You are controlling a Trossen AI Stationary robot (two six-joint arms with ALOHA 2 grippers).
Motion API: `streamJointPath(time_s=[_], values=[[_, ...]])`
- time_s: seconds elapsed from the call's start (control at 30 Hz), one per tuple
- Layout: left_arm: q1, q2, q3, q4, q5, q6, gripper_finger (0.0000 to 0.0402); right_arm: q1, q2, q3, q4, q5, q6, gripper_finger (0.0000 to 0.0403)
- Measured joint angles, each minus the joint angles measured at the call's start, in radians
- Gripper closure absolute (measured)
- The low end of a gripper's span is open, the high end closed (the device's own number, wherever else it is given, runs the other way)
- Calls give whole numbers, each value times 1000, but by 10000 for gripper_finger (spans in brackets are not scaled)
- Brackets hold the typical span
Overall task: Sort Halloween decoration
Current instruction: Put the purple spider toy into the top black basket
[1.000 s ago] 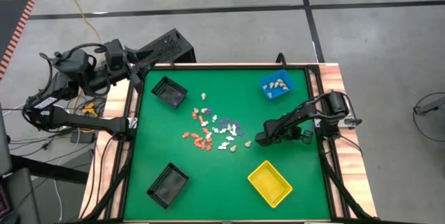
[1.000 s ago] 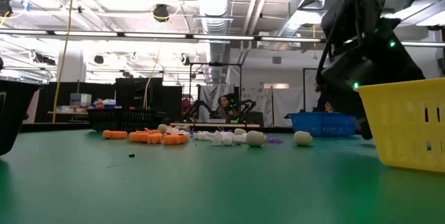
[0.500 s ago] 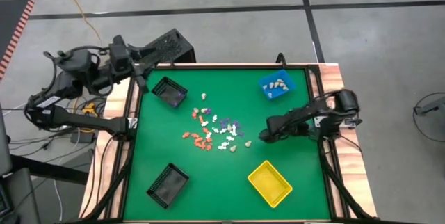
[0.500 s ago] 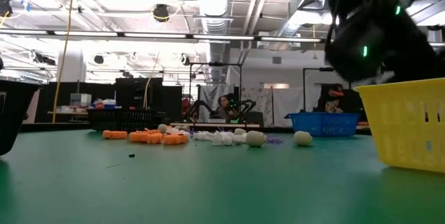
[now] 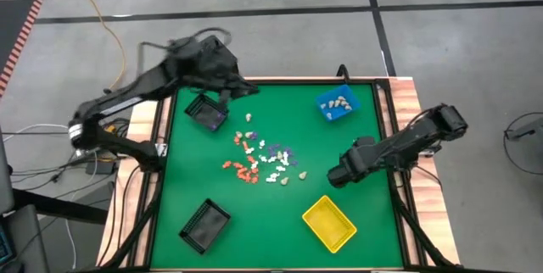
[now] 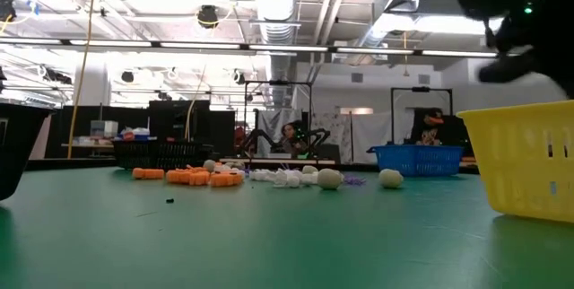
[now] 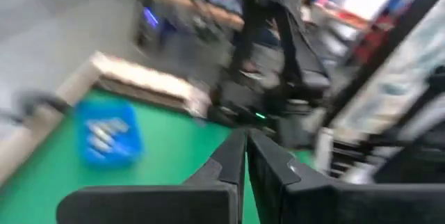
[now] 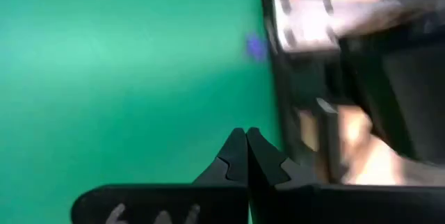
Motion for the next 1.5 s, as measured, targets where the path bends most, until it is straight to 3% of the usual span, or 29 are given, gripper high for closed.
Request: streamJointPath(time_s=[0.07,0.17,0.27,0.6,0.83,1.03,1.5], values=[[15,44,-2,29,129,-85,396,-12,21,0,2,-85,-194,389],[17,71,0,47,244,-129,401,-27,61,15,0,-91,-494,389],[15,81,0,30,238,-117,401,-74,108,17,4,-96,-792,389],[46,42,0,28,211,-47,401,-353,357,-2,4,-98,-1432,389],[77,20,0,3,207,-21,401,-494,390,-12,2,-26,-1607,389],[102,12,0,-26,203,14,401,-612,365,-89,21,-23,-1620,389],[106,12,0,-26,143,16,401,-678,345,-236,209,-52,-1613,389]])
